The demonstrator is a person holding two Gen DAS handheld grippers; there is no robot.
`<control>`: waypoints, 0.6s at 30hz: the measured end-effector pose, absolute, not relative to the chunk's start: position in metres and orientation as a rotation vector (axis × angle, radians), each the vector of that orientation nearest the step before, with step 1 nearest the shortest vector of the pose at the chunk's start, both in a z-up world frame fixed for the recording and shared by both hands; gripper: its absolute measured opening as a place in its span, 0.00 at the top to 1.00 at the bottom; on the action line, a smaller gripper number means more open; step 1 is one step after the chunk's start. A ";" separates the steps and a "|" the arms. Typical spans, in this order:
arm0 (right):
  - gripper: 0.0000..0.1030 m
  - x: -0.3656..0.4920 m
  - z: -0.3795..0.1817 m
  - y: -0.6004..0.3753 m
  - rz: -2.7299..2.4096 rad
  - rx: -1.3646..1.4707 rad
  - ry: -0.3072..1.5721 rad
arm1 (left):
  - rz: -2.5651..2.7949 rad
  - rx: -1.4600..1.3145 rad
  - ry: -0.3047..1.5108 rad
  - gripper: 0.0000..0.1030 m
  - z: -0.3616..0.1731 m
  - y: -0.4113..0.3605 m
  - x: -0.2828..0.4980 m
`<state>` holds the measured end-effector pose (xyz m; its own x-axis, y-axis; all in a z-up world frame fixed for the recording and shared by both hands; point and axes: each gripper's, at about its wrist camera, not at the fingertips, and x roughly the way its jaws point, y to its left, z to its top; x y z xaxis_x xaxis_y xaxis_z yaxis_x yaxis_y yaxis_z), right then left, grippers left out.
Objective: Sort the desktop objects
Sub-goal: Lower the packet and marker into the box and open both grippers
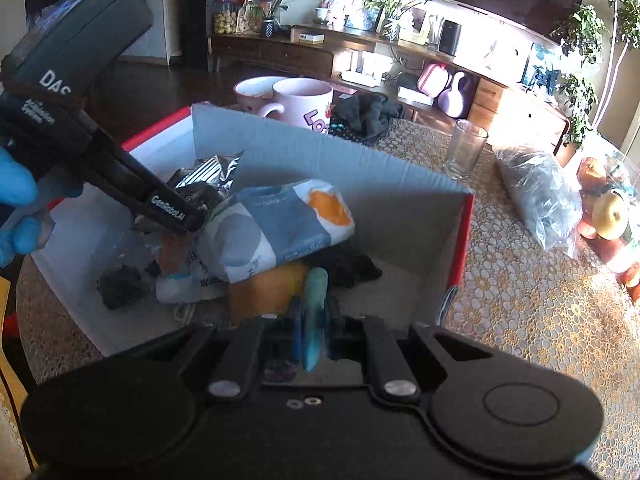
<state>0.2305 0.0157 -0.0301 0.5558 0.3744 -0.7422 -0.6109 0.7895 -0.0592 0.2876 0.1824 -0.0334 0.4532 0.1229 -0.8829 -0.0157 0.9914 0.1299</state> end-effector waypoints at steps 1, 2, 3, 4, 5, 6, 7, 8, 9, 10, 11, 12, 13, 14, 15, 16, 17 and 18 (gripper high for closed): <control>0.90 0.230 -0.031 0.016 0.594 -0.330 0.790 | 0.086 0.111 1.102 0.67 -0.035 0.182 0.288; 0.90 0.230 -0.032 0.016 0.596 -0.330 0.792 | 0.085 0.112 1.106 0.67 -0.037 0.182 0.289; 0.90 0.230 -0.033 0.015 0.597 -0.329 0.795 | 0.085 0.117 1.107 0.67 -0.038 0.181 0.289; 0.90 0.230 -0.033 0.015 0.596 -0.330 0.796 | 0.086 0.122 1.107 0.67 -0.039 0.180 0.289; 0.90 0.230 -0.033 0.015 0.595 -0.330 0.798 | 0.085 0.124 1.108 0.67 -0.039 0.180 0.289; 0.90 0.231 -0.034 0.015 0.596 -0.328 0.802 | 0.085 0.128 1.110 0.67 -0.040 0.179 0.290; 0.90 0.231 -0.035 0.015 0.596 -0.326 0.805 | 0.085 0.133 1.110 0.67 -0.040 0.179 0.290; 0.90 0.231 -0.036 0.014 0.597 -0.325 0.807 | 0.085 0.138 1.111 0.67 -0.041 0.178 0.290; 0.90 0.231 -0.036 0.014 0.597 -0.324 0.809 | 0.085 0.144 1.114 0.67 -0.042 0.178 0.290; 0.90 0.231 -0.037 0.014 0.599 -0.324 0.809 | 0.085 0.150 1.117 0.67 -0.042 0.177 0.290; 0.90 0.231 -0.037 0.014 0.602 -0.326 0.807 | 0.083 0.154 1.118 0.67 -0.043 0.176 0.290; 0.89 0.230 -0.037 0.013 0.604 -0.324 0.805 | 0.081 0.157 1.121 0.67 -0.044 0.176 0.289; 0.88 0.229 -0.036 0.013 0.606 -0.320 0.799 | 0.080 0.162 1.124 0.66 -0.045 0.174 0.289; 0.86 0.228 -0.035 0.012 0.607 -0.318 0.793 | 0.082 0.168 1.126 0.65 -0.046 0.173 0.288; 0.86 0.228 -0.034 0.012 0.610 -0.318 0.793 | 0.084 0.175 1.129 0.65 -0.047 0.172 0.288; 0.85 0.229 -0.034 0.011 0.614 -0.315 0.797 | 0.086 0.177 1.130 0.64 -0.047 0.172 0.288; 0.84 0.228 -0.033 0.010 0.617 -0.312 0.798 | 0.088 0.174 1.129 0.64 -0.046 0.172 0.287; 0.82 0.227 -0.032 0.009 0.621 -0.311 0.795 | 0.086 0.168 1.125 0.62 -0.046 0.172 0.287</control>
<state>0.2274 0.0094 -0.0323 0.5366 0.3996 -0.7432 -0.6246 0.7803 -0.0314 0.2867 0.1719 -0.0458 0.4294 0.1530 -0.8901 0.0163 0.9841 0.1770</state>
